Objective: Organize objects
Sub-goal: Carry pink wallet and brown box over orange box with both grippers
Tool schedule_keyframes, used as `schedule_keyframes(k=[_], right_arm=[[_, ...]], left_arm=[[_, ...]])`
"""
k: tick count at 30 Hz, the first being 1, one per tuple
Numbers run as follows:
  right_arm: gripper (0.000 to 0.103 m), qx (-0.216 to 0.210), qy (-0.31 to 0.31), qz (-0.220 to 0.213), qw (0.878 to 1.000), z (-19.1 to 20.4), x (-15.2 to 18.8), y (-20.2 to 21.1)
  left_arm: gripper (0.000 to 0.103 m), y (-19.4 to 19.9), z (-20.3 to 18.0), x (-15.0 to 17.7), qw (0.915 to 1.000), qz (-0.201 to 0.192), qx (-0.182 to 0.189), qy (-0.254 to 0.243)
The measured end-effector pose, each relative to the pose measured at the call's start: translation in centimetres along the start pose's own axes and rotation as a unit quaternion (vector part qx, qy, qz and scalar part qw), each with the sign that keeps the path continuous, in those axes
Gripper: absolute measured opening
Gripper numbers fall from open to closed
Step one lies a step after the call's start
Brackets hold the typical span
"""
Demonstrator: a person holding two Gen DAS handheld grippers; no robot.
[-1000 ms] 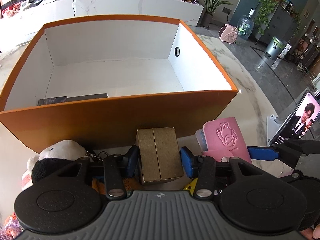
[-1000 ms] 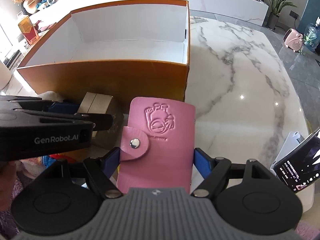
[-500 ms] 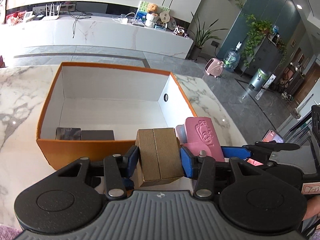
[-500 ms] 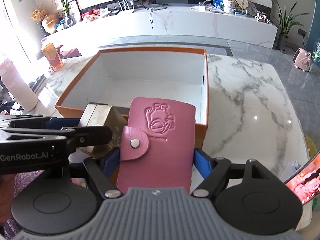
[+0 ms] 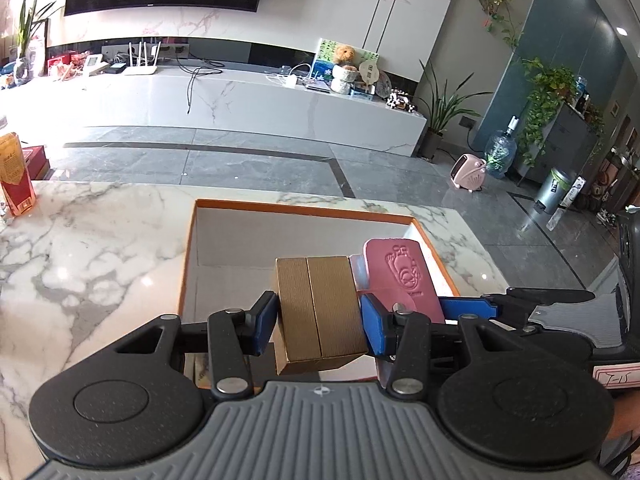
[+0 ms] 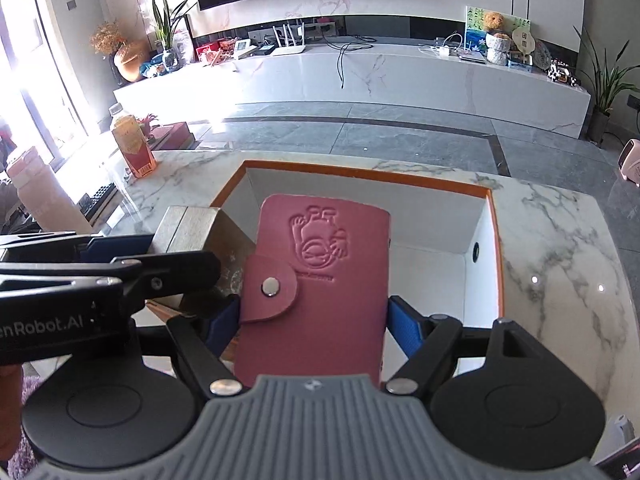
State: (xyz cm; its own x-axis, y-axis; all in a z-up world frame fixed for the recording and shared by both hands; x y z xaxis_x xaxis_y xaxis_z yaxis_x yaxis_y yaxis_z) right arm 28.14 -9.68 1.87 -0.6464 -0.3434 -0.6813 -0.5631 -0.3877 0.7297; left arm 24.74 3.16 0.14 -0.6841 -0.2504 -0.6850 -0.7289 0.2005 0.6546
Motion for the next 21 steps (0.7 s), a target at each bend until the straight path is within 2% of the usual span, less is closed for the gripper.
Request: schedule_keyframes(k=[9,18,21], right_arm=[[0.079,-0.02,-0.06,0.056,0.996,-1.0,-2.3,-7.3],[0.079,-0.029,-0.119,0.101,0.987,-1.2,-4.2,-14.3],[0.079,-0.036,-0.134,0.112,0.984,-0.8,-4.6,-16.3]], left_arm=[[0.053,-2.6,4.5,-2.3,0.9994,-0.011,-0.032,0.008],[0.053,-3.3,6.7,-5.2,0.9988,-0.033,-0.017,0.03],[0.053,-3.7,7.1,-5.8,0.9985,-0.041,-0.028,0.025]])
Point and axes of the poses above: each gripper's, at about its wrist camera, not at the fingertips, and y roughly against the way its jaws point, z to its left, x to its underside, the point moved 7 cm from there along -y, roughly the way its jaws point, and after that the axes turned 6 degrees about y, right-handed, at the moved point
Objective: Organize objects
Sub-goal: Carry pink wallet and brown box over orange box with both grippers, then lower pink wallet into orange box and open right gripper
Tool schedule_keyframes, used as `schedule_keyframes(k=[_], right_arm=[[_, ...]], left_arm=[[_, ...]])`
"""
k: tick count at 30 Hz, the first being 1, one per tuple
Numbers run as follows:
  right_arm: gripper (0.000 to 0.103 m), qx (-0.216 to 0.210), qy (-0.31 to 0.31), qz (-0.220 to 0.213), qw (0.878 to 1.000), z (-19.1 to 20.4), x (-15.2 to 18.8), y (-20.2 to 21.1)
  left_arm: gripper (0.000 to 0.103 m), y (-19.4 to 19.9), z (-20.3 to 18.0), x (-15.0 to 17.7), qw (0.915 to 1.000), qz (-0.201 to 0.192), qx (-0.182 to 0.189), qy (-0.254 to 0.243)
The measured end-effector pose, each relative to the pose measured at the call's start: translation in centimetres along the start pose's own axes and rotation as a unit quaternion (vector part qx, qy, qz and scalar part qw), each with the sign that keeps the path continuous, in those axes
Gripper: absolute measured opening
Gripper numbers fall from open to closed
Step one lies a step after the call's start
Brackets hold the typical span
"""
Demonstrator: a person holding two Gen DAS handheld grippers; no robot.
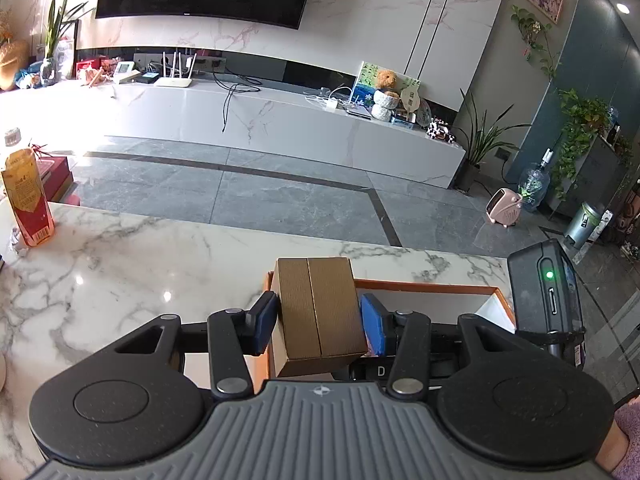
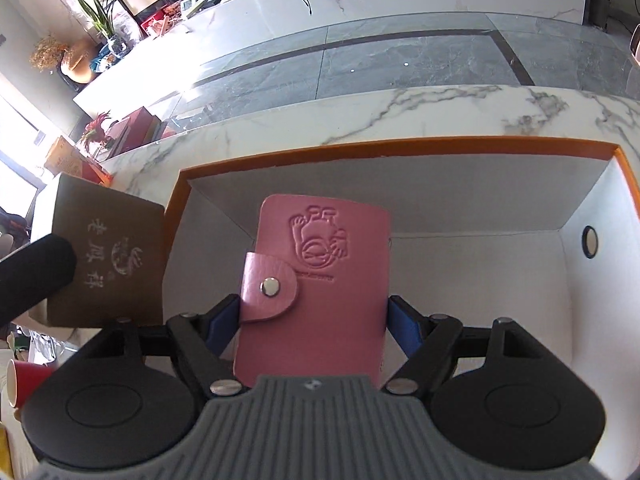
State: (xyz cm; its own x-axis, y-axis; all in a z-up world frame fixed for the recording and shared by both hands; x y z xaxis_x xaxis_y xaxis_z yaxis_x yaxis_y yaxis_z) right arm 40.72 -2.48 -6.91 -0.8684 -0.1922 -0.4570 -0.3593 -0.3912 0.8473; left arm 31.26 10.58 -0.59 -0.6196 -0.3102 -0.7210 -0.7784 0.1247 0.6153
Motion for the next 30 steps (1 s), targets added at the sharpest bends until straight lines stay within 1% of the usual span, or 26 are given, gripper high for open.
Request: schedule_keyframes(k=[2,12,16,20,25,28,30], right_arm=[[0.079,0.0,-0.002,0.007,1.0,0.3,-0.3,-1.0],[0.079,-0.011,-0.023,0.035,0.999,0.5,-1.1,-4.8],[0.079,-0.006,-0.01,0.044,0.999,1.4,-1.1,-6.0],[0.081,-0.023,-0.013,0.069,0.997,2.0,-0.4,-7.2],[0.082,-0.03,-0.014,0.078,0.996,1.8,0.0,-7.4],[0.086,-0.051,-0.014,0.075,0.996,1.8,0.1,-6.7],[0.086,-0.063,-0.016,0.07,0.995,1.5,-0.1,-6.1]], left_arm=[[0.053,-0.3,0.4,-0.2,1.0,-0.003,-0.004,0.001],[0.053,-0.6,1.6,-1.1,0.9998,-0.015,0.002,0.014],[0.053,-0.8,1.9,-1.1,0.9997,-0.015,0.003,0.018],[0.053,-1.2,2.4,-1.0,0.9997,-0.011,0.003,0.023],[0.053,-1.2,2.7,-0.9,0.9996,-0.008,0.004,0.027],[0.053,-1.3,2.9,-0.9,0.9996,-0.007,0.004,0.028],[0.053,-1.3,3.0,-0.8,0.9995,-0.007,0.005,0.029]])
Point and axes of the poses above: each gripper's, at about its wrist camera, not at the fingertips, and y roughly against the way its jaws point, z to its left, x to its underside, the point moved 7 cm from there along -y, roughly the way its jaws point, and after that the axes turned 6 degrees about y, right-handed, at the moved point
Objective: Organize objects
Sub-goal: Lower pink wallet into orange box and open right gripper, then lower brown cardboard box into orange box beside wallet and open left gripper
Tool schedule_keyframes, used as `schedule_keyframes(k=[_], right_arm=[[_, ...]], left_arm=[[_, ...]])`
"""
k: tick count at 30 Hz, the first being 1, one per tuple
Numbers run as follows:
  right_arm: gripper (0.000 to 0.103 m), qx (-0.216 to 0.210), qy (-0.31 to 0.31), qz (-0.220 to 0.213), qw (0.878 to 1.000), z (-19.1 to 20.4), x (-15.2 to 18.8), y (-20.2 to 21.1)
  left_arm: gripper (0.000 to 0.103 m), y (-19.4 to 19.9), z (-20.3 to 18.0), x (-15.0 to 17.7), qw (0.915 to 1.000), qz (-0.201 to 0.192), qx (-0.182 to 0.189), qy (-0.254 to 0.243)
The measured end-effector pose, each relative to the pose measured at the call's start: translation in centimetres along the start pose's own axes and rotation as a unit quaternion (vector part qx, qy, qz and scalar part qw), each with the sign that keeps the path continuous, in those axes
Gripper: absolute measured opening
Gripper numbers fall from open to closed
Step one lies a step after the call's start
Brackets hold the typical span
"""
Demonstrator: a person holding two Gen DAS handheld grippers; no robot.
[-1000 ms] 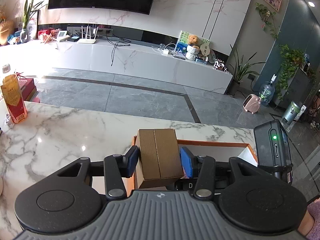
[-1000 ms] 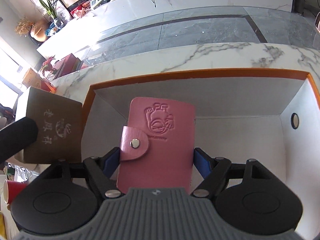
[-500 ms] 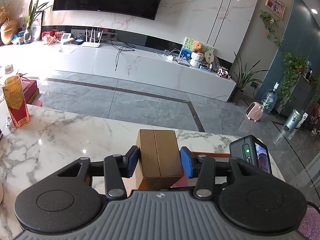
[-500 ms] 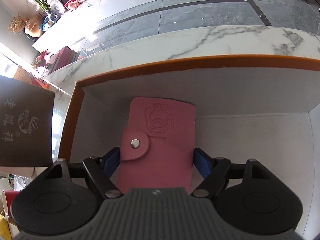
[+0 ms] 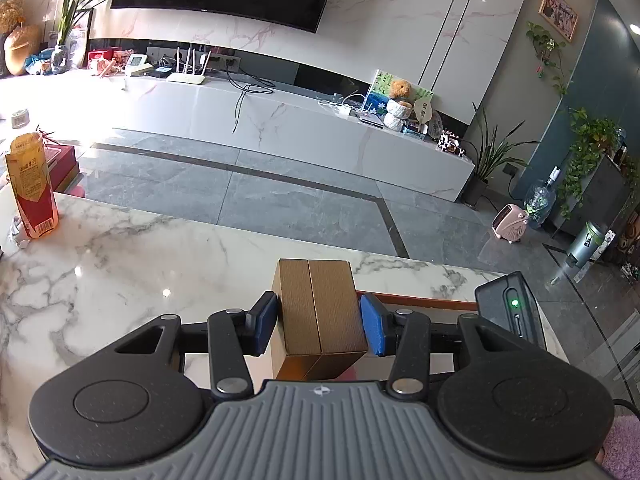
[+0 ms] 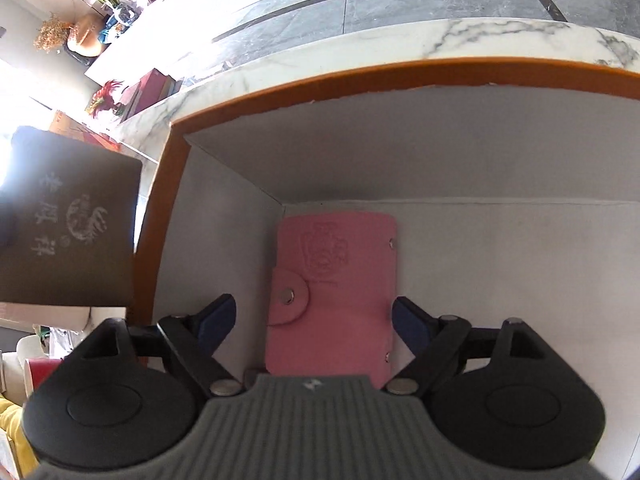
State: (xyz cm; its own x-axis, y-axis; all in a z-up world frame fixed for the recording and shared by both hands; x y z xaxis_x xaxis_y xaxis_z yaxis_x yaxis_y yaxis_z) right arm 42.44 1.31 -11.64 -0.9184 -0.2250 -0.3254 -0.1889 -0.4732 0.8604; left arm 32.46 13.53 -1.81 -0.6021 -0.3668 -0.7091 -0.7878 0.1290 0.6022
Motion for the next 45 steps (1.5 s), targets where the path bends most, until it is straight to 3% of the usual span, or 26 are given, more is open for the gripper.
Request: schedule_keyframes(k=[2,3,7,11,13,15,21,27,35,41,45], right_arm=[[0.076,-0.009,-0.004,-0.001,1.0,-0.5,0.0,0.4],[0.064,-0.012,-0.008,0.003,1.0,-0.8,0.0,0.5],[0.052,-0.021,-0.021,0.006,1.0,-1.8,0.2,0.7],[0.036,-0.102,-0.036,0.037,0.993,-0.2,0.7,-0.2],[0.037,-0.083,-0.019,0.033,0.996,0.2,0.8,-0.3],[0.037,-0.044,0.009,0.002,0.999,0.1,0.4,0.5],[0.037,0.021,-0.013,-0.038,0.999,-2.7,-2.1,1.0],[0.037,-0.008,-0.029,-0.006,1.0,-3.2,-2.1,-1.1],[0.03,-0.009,0.01,-0.007,1.0,-2.4,-1.8,-0.8],[0.031,0.086,0.057,-0.042,0.994,-4.0,-1.2,3.9],[0.031,0.124,0.09,-0.04,0.987,-6.0,0.2,6.1]], left_arm=[[0.053,0.0,0.0,0.1,1.0,0.0,0.001,0.001],[0.053,-0.1,0.0,0.1,1.0,0.0,0.002,0.001],[0.053,-0.1,-0.3,0.2,1.0,0.001,0.004,-0.001],[0.053,-0.1,-0.5,0.2,1.0,0.001,0.004,-0.003],[0.053,0.0,-0.6,0.2,1.0,0.0,0.004,-0.006],[0.053,0.2,-0.8,0.3,0.9999,0.0,0.006,-0.01],[0.053,0.0,-1.1,0.0,0.9999,-0.003,0.013,-0.008],[0.053,-0.4,-1.1,0.2,0.9998,0.001,0.015,-0.009],[0.053,-0.5,-2.3,0.7,0.9987,0.012,0.048,-0.005],[0.053,-2.4,-3.5,3.0,0.9965,0.055,0.063,0.008],[0.053,-4.6,-4.4,5.4,0.9937,0.097,0.055,0.01]])
Point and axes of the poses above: each gripper's, at about its wrist camera, not at the fingertips, and y roughly against the way its jaws point, z to its left, x to its underside, the point moved 7 cm from there along -y, roughly the way its jaws point, and after that the axes turned 6 degrees about y, right-handed, at the moved point
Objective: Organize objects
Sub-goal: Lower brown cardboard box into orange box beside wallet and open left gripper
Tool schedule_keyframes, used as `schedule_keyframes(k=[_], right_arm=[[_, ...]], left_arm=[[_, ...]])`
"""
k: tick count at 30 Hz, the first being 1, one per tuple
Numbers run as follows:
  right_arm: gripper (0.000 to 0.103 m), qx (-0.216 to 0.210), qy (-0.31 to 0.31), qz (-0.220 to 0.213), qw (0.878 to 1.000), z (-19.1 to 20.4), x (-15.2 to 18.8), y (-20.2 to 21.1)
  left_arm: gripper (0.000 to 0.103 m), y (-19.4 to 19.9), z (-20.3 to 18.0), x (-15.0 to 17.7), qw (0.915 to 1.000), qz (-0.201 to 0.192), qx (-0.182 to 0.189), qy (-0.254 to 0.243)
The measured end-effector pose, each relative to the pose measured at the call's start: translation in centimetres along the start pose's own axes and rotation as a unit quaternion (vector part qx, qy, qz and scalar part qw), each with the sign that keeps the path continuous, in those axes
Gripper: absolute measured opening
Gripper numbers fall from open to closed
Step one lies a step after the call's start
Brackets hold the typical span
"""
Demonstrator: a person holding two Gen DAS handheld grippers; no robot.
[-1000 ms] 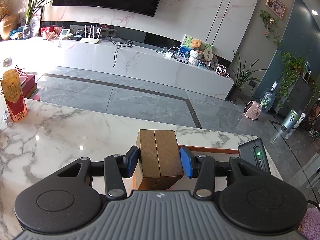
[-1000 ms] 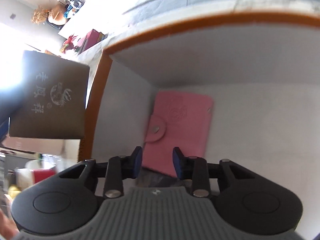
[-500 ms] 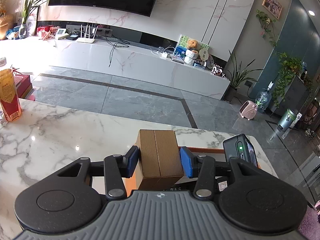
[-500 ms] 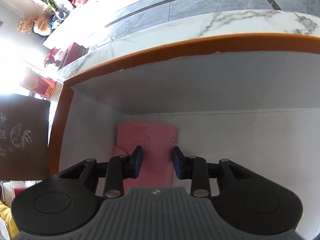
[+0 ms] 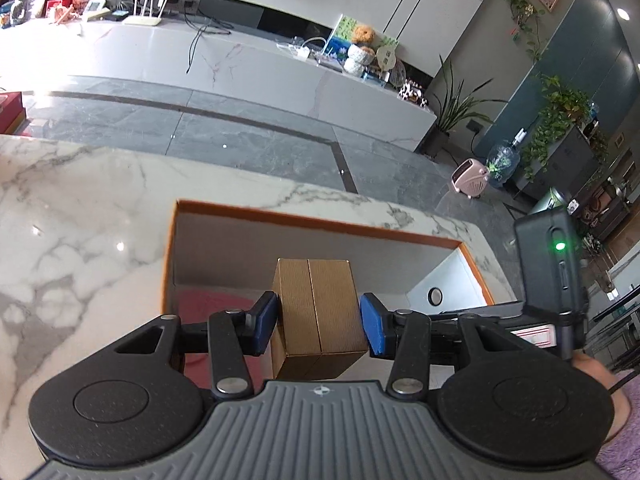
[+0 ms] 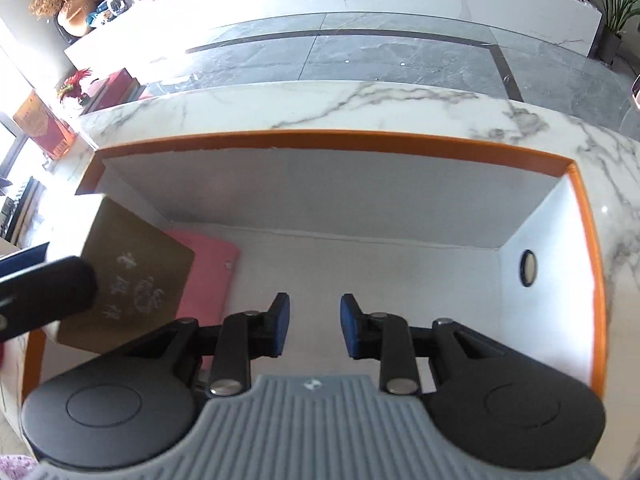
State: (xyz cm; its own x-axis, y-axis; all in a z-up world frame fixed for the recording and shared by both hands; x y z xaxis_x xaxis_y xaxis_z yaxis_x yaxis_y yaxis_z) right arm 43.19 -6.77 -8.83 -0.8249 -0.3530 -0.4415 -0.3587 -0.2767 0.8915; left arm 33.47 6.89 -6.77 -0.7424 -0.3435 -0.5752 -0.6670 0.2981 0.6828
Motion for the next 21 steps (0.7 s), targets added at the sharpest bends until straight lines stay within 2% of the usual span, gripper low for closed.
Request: schedule_keyframes(k=[4,7,13,21], right_arm=[[0.031,0.025,0.02,-0.001,0.999,-1.8,1.5,1.1],[0.031,0.023,0.022,0.002,0.999,-2.1,2.0,1.1],[0.031,0.02,0.025,0.009,0.999,-2.5,2.6,0.4],[0.031,0.025,0.028,0.012,0.999,-3.0,3.2,0.7]], left_arm=[[0.053,-2.6,-0.1,1.2,0.9994,0.034,-0.011,0.005],[0.053,-3.6,-0.1,1.7,0.9988,0.045,-0.019,0.004],[0.053,-5.3,0.8,2.2,0.9941,0.088,0.0,0.063],[0.054,-6.3,0.8,2.9,0.9897,0.116,0.009,0.084]])
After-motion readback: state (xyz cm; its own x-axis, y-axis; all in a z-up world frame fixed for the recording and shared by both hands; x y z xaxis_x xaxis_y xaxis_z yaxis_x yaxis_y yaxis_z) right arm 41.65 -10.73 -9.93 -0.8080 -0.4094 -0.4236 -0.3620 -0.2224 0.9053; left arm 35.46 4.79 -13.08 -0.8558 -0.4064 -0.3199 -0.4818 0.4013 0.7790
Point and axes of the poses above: each gripper's, at about its wrist camera, not at the fingertips, and y roughly against the way its jaws point, z to its left, x to its underside, the point moved 7 cm from there along -y, roughly the way its jaws point, and after that the axes turned 6 degrees about y, right-handed, at the moved point
